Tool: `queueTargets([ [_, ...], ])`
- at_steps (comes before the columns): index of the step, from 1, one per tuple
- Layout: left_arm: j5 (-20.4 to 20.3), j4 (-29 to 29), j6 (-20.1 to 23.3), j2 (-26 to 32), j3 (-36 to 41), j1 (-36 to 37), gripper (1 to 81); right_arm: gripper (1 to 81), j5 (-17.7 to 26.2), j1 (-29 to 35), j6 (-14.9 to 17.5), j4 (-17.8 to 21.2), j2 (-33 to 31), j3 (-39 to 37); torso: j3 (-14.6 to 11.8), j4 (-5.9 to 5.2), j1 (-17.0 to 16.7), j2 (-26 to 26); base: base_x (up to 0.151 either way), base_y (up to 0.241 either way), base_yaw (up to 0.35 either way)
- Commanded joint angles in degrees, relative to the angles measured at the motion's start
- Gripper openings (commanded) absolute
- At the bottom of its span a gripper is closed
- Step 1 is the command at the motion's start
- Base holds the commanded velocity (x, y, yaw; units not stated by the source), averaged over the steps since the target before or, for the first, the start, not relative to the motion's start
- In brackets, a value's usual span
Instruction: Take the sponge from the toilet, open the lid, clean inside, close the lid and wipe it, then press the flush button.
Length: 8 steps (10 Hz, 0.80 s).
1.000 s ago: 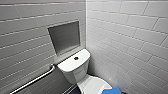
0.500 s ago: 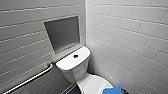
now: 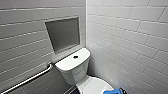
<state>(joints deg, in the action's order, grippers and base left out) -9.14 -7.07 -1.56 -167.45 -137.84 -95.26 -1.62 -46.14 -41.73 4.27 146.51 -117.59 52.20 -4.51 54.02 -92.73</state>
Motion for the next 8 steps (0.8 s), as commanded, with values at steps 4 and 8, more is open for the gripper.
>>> queueTargets([
  [4, 4.2, 0.2, -0.1, 1.3, 0.7, -0.4, 81.1, 81.1, 1.4, 5.9, -4.3, 0.6, 7.8, -12.9, 0.0, 0.0, 0.2, -0.3, 0.0, 0.0, 0.0],
  [8, 4.6, 0.2, -0.2, 1.5, 0.7, -0.4, 81.1, 81.1, -2.1, 5.7, -6.3, 0.0, 10.9, -21.8, 0.0, 0.0, 0.2, -0.3, 0.0, 0.0, 0.0],
])
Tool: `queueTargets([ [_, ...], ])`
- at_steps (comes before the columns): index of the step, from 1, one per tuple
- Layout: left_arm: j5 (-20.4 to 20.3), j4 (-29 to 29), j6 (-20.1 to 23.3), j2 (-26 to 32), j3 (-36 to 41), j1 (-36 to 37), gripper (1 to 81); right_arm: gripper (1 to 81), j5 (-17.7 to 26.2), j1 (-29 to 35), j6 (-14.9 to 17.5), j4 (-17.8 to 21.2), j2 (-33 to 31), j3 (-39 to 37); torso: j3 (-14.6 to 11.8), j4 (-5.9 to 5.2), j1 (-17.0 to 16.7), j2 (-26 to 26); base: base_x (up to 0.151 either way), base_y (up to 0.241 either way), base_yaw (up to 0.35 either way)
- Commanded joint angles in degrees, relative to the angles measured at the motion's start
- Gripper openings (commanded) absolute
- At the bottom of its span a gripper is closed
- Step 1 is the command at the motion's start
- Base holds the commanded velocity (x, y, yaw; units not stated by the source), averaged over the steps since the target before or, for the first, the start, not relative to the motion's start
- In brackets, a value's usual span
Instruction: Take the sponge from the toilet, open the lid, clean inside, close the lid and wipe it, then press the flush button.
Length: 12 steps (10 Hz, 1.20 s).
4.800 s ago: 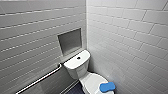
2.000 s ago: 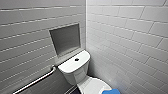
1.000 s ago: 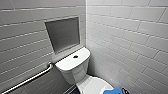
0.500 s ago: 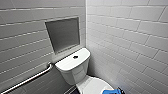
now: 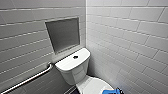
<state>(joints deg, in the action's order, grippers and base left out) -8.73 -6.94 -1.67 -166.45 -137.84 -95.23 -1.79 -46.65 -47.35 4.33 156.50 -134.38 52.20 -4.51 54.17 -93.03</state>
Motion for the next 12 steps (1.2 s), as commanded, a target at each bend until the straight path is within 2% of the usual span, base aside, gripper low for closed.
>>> queueTargets([
  [1, 4.2, 0.1, -0.1, 0.7, 0.7, -0.4, 81.1, 81.1, -2.4, 5.9, -0.1, -0.3, 1.4, -5.3, 0.0, 0.0, 0.0, 0.0, 0.0, 0.0, 0.0],
  [3, 4.2, 0.1, -0.2, 0.5, 0.7, -0.4, 81.1, 81.1, -2.6, 5.4, 0.4, -0.5, 1.4, -5.4, 0.0, 0.0, -0.1, 0.0, 0.0, 0.0, 0.0],
  [5, 4.2, 0.1, -0.2, 0.5, 0.7, -0.4, 81.1, 81.1, -6.1, 4.6, 0.7, -3.8, 1.3, -5.4, -0.1, 0.0, -0.1, -0.1, 0.0, 0.0, 0.0],
  [6, 4.2, 0.1, -0.2, 0.4, 0.7, -0.4, 81.1, 1.0, -6.1, 4.6, 0.7, -4.9, 1.1, -5.0, -0.1, 0.0, -0.1, -0.1, 0.0, 0.0, 0.0],
  [8, 4.2, 0.0, -0.1, 0.2, 0.7, -0.4, 81.1, 1.0, -5.9, 4.8, 0.7, -6.7, -0.5, -3.2, 0.0, 0.0, -0.1, -0.1, 0.0, 0.0, 0.0],
  [10, 3.9, -0.2, -0.1, 0.1, 0.8, -0.3, 81.1, 1.0, -5.9, 5.1, 0.4, -11.7, -8.3, 9.8, 0.0, 0.0, -0.1, -0.1, 0.0, 0.0, 0.0],
  [12, 4.0, -0.1, -0.2, 0.1, 1.0, 0.7, 81.1, 1.0, -6.0, 4.6, 0.5, -13.1, -16.4, 21.4, 0.0, 0.0, -0.1, -0.1, 0.0, 0.0, 0.0],
])
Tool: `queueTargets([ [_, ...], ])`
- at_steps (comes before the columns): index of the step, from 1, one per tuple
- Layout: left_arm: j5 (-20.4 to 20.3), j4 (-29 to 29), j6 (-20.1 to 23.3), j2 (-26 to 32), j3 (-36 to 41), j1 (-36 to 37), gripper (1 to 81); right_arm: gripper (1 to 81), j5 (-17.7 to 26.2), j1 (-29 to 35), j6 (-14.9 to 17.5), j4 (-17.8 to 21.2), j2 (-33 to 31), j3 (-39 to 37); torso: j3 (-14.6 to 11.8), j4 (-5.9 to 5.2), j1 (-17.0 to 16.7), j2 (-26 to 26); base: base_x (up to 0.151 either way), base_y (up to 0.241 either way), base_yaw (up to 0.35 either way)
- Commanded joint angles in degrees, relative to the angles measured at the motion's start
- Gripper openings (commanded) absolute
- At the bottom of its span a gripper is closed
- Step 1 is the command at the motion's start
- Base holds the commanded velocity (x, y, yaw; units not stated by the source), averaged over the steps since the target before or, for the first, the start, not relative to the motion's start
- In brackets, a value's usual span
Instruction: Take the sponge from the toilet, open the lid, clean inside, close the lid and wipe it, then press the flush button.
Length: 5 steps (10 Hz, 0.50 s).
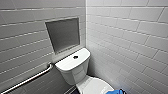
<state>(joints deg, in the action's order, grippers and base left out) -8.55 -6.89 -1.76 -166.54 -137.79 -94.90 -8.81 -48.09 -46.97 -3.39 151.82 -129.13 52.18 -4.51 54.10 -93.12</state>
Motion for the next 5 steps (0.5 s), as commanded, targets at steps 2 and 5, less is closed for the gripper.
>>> queueTargets([
  [2, 3.7, -0.5, 0.0, 0.8, 2.0, 1.2, 81.1, 1.0, 1.3, 3.8, 0.1, -7.6, -17.4, 22.2, 0.0, 0.0, 0.0, 0.0, 0.0, 0.0, 0.0],
  [5, 3.4, -0.6, -0.1, 6.6, 11.0, 3.5, 81.1, 1.0, 1.8, -2.9, 0.1, -10.9, -22.9, 27.5, 0.0, 0.0, 0.0, 0.0, 0.0, 0.0, 0.0],
])
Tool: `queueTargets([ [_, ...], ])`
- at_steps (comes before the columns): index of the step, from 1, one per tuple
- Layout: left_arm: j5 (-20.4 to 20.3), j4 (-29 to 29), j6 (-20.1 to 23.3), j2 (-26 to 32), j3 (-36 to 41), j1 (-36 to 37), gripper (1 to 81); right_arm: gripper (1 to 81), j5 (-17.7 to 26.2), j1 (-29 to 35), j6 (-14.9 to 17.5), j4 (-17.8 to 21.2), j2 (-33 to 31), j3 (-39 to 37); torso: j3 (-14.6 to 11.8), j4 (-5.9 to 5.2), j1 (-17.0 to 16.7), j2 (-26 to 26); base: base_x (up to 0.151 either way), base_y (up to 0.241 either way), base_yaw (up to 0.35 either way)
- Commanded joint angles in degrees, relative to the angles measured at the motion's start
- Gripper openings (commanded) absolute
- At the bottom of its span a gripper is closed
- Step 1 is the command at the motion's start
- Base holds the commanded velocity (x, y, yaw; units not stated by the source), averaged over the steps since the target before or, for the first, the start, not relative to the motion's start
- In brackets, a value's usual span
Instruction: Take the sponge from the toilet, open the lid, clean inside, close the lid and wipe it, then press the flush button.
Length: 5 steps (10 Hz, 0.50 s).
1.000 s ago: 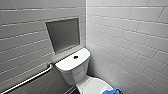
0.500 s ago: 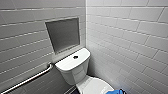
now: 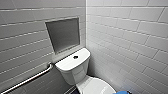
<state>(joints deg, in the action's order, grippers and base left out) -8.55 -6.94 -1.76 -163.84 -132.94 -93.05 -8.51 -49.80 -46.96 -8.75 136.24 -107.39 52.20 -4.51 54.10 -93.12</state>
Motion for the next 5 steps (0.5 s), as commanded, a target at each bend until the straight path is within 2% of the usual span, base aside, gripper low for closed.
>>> queueTargets([
  [1, 3.5, -0.5, -0.1, 7.2, 10.7, 2.8, 81.1, 1.0, 1.5, -4.8, 0.2, -6.7, -8.2, 5.3, 0.0, 0.0, 0.0, 0.0, 0.0, 0.0, 0.0],
  [4, 3.8, -0.4, 0.0, 16.0, 23.3, 7.5, 81.1, 1.0, 0.8, -16.9, 0.2, -13.0, -8.2, 1.8, 0.0, 0.0, 0.0, 0.0, 0.0, 0.0, 0.0],
  [5, 3.8, -0.1, -0.1, 18.6, 26.4, 9.1, 81.1, 1.0, 0.4, -20.1, 0.3, -13.4, -8.3, 0.4, 0.0, 0.0, 0.0, 0.0, 0.0, 0.0, 0.0],
])
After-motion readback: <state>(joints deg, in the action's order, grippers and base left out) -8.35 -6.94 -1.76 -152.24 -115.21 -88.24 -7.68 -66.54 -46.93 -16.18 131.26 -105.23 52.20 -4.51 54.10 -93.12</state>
